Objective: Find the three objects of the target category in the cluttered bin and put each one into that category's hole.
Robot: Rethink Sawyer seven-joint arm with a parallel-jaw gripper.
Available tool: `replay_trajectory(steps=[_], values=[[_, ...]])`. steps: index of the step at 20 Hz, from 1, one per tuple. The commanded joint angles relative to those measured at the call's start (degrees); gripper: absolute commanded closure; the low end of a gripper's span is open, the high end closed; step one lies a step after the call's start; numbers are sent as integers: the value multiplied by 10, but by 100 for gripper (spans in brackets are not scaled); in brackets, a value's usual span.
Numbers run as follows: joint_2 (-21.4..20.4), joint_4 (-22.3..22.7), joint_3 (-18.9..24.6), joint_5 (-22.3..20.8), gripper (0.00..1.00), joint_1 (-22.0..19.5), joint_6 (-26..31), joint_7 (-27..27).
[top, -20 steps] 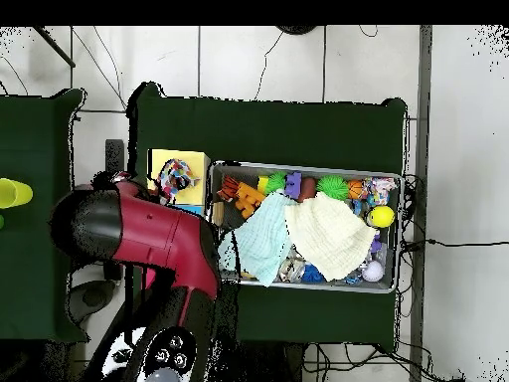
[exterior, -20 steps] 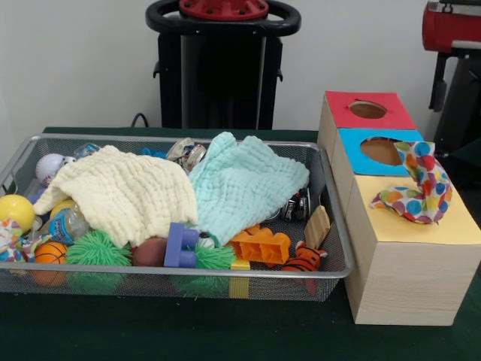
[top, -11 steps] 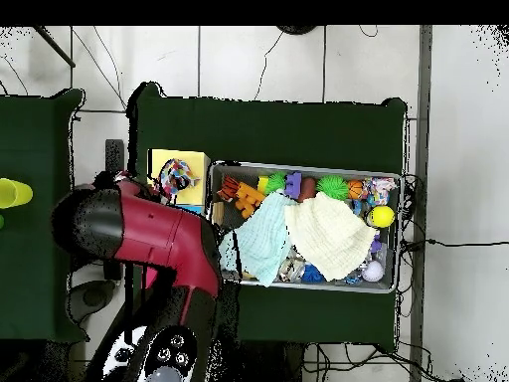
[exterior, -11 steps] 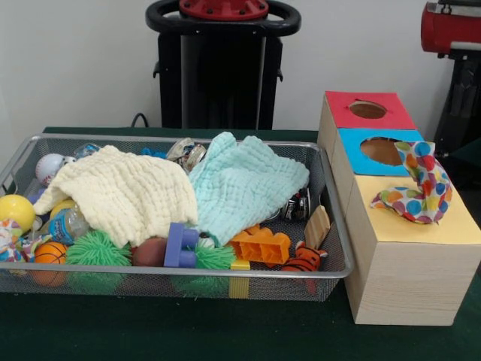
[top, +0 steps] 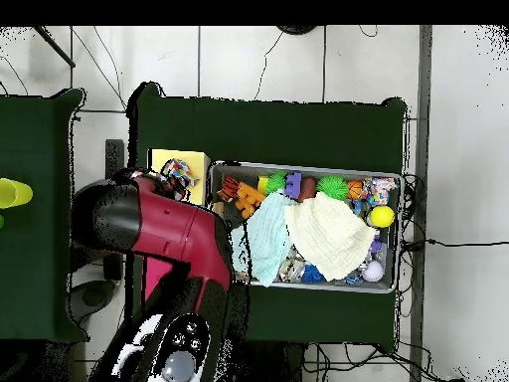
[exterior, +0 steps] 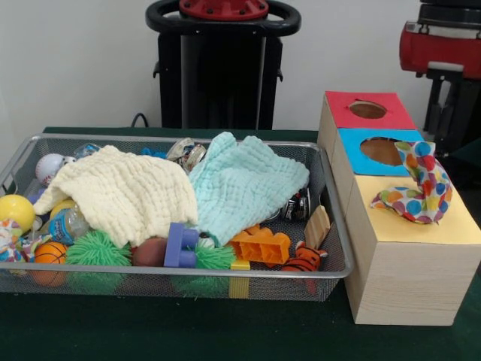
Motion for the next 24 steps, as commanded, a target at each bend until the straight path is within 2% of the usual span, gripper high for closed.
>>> replay_trajectory(steps=[1, 19, 24], values=[[39, 42, 53, -29, 100, -27, -59, 79], [44, 33, 47, -20, 100, -17, -47, 97], [55, 39, 65, -13, 100, -19, -70, 99]])
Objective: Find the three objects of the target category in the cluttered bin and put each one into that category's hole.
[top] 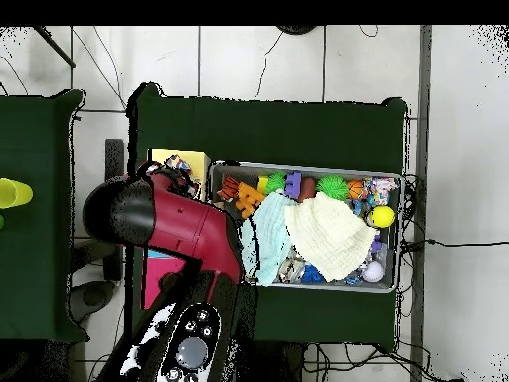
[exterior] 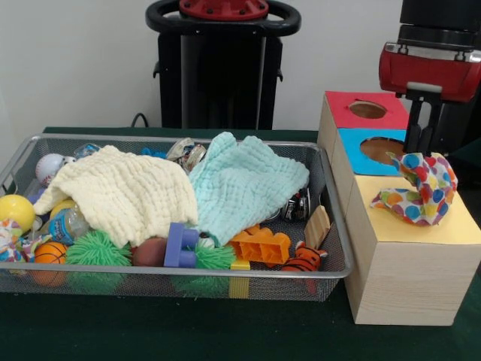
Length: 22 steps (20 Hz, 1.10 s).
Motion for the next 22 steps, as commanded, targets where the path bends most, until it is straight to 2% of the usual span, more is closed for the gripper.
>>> replay_trajectory(steps=[1, 10, 22], values=[[40, 38, 65, -12, 100, -7, -25, 101], [55, 37, 88, -2, 100, -12, -55, 104], [70, 20, 90, 0, 100, -16, -67, 106]])
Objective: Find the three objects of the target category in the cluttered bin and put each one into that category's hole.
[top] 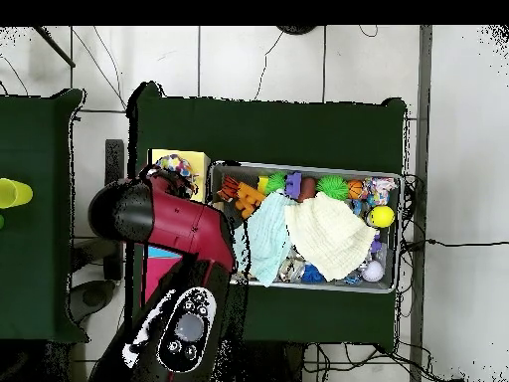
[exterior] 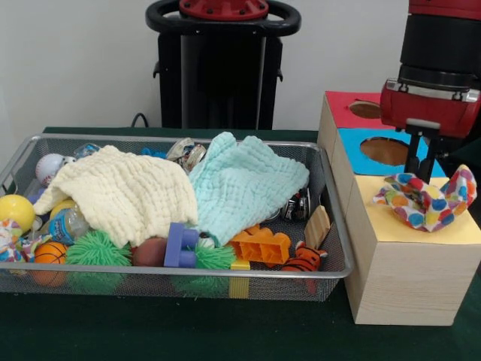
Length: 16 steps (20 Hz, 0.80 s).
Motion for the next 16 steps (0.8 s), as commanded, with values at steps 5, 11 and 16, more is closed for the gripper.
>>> replay_trajectory(steps=[5, 11, 16], values=[[54, 5, 47, 3, 100, -1, -22, 126], [89, -15, 21, 9, 100, 16, 1, 149], [101, -14, 31, 17, 100, 15, -8, 146]])
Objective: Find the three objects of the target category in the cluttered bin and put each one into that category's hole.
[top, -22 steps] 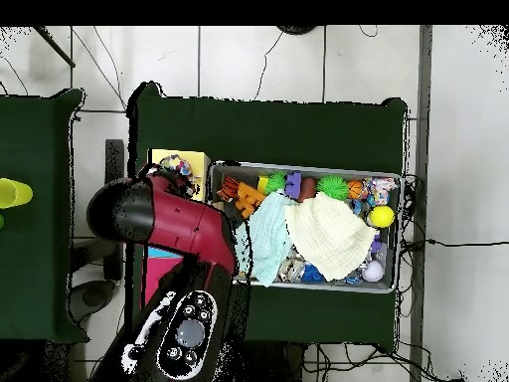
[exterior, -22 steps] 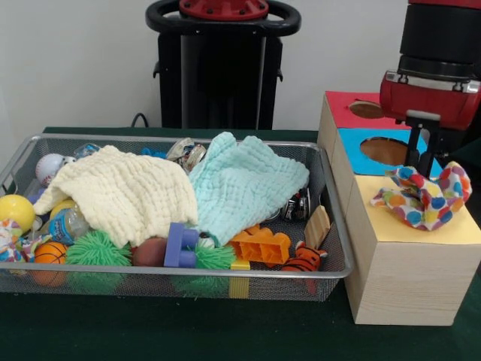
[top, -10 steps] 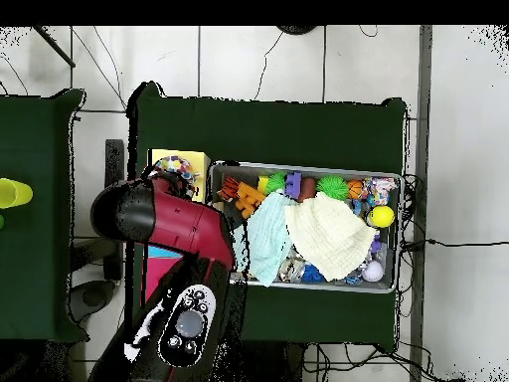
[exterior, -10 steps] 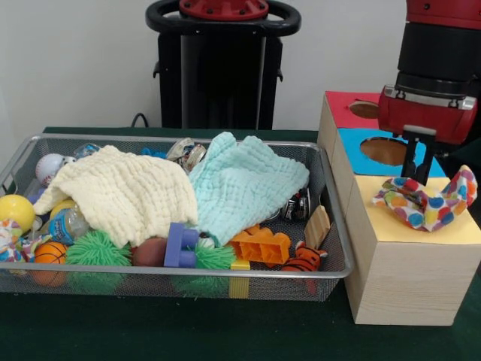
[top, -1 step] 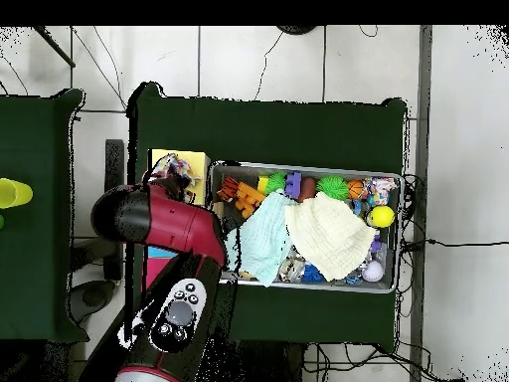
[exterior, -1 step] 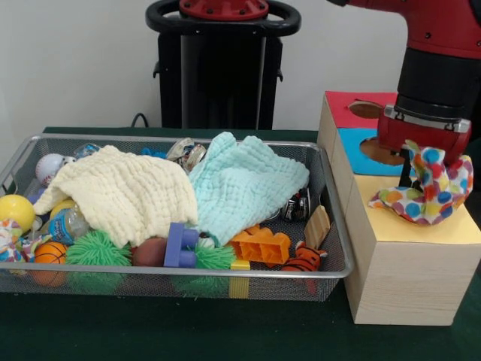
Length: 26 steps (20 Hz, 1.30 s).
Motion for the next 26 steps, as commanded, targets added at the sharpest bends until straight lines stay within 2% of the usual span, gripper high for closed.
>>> replay_trajectory(steps=[1, 3, 14, 16, 19, 22, 26], values=[[52, 2, 47, 17, 100, -8, -10, 143], [48, 8, 61, 21, 100, -12, -16, 138], [32, 17, 80, 25, 100, -24, -11, 121], [21, 28, 101, 23, 100, -39, -14, 104], [-7, 42, 114, 16, 100, -55, 10, 81], [-74, 60, 86, 2, 100, -51, 84, 76], [-112, 58, 61, -14, 100, -45, 151, 81]])
